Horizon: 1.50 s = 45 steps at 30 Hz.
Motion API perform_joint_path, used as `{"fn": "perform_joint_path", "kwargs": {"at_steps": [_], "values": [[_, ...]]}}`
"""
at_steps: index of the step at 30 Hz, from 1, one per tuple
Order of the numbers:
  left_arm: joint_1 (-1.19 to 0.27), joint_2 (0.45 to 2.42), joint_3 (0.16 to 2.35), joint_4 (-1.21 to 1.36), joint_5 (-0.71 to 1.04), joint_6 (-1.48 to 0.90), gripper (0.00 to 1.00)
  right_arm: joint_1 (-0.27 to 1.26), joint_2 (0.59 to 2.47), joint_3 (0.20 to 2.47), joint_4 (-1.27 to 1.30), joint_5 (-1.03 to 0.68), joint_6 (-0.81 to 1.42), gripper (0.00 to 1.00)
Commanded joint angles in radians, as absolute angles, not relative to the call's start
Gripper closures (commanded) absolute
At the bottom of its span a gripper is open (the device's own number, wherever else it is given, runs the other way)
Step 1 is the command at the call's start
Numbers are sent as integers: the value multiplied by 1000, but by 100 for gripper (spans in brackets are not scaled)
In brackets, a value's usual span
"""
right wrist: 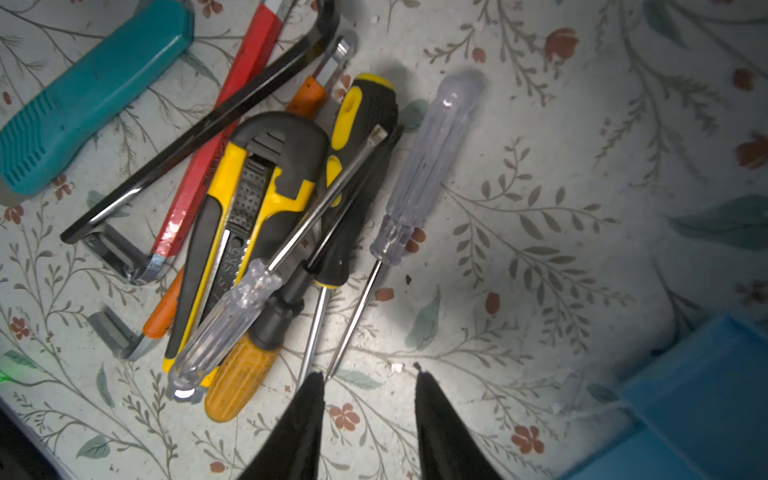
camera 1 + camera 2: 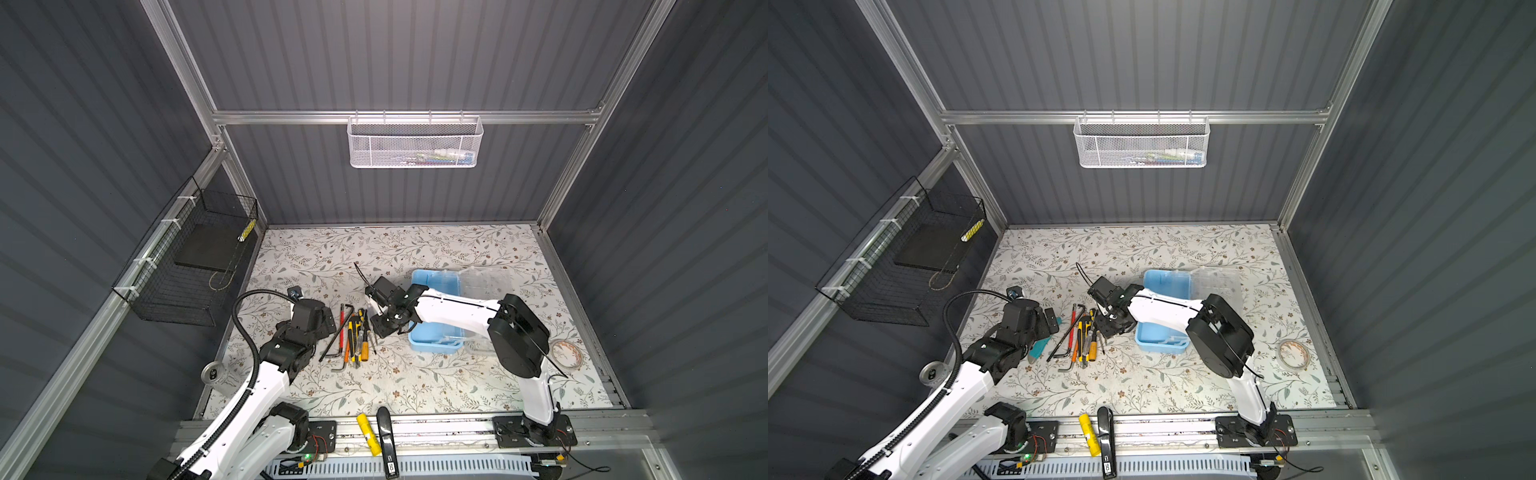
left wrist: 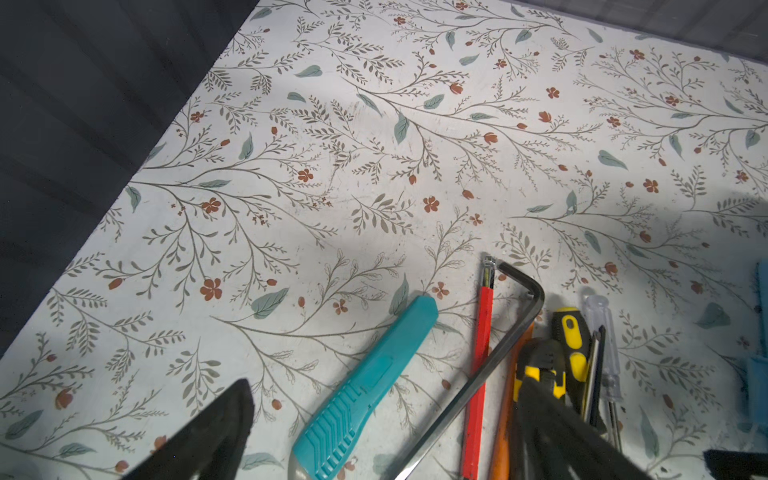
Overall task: Pack the tool kit
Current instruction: 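Lower the right gripper onto the clear-handled screwdriver and close on it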
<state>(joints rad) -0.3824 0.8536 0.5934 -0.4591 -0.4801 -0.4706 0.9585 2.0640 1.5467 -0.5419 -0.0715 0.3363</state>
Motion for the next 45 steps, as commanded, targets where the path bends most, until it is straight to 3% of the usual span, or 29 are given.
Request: {"fn": "perform_joint_path", "kwargs": {"at_steps": [1,31,40,45], "values": [[-376,853,590,-478,-496,-460,0,965,2109,1594,-533,-57,345,61],[-376,875,598,-488,-476,-460,1,965,2281,1742,-593,90,380,68],[-376,883,601,-489,-474,-460,1,953,2289,1763,-621,103,402,80],[-376,883,601,-488,-470,-457,0,936,2241,1747,-599,105,421,92]]}}
